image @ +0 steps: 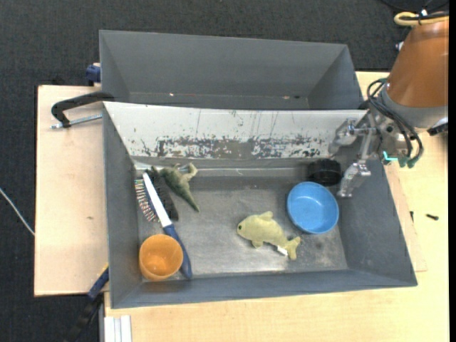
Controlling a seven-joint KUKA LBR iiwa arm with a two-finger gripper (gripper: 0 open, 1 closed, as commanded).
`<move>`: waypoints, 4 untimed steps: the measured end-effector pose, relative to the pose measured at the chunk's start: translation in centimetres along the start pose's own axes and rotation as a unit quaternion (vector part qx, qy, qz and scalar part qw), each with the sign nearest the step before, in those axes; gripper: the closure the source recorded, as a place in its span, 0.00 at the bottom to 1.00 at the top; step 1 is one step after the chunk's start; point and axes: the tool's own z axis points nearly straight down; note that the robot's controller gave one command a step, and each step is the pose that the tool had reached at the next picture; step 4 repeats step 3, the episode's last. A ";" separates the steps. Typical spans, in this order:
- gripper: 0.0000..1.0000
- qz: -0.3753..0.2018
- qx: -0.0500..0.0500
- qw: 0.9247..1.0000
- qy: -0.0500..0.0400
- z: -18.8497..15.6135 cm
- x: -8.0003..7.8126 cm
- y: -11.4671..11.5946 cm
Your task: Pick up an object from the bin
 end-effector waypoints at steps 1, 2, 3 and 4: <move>0.00 -0.126 0.001 0.992 -0.006 13.9 2.2 5.9; 1.00 -0.126 0.002 0.992 -0.008 13.3 1.9 5.8; 1.00 -0.170 0.004 0.985 -0.010 -1.6 1.2 2.9; 1.00 -0.170 0.004 0.985 -0.010 -1.6 1.2 2.9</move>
Offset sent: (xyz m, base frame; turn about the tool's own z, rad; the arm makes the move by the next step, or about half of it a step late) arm -0.0251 0.0578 -0.1405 -0.2534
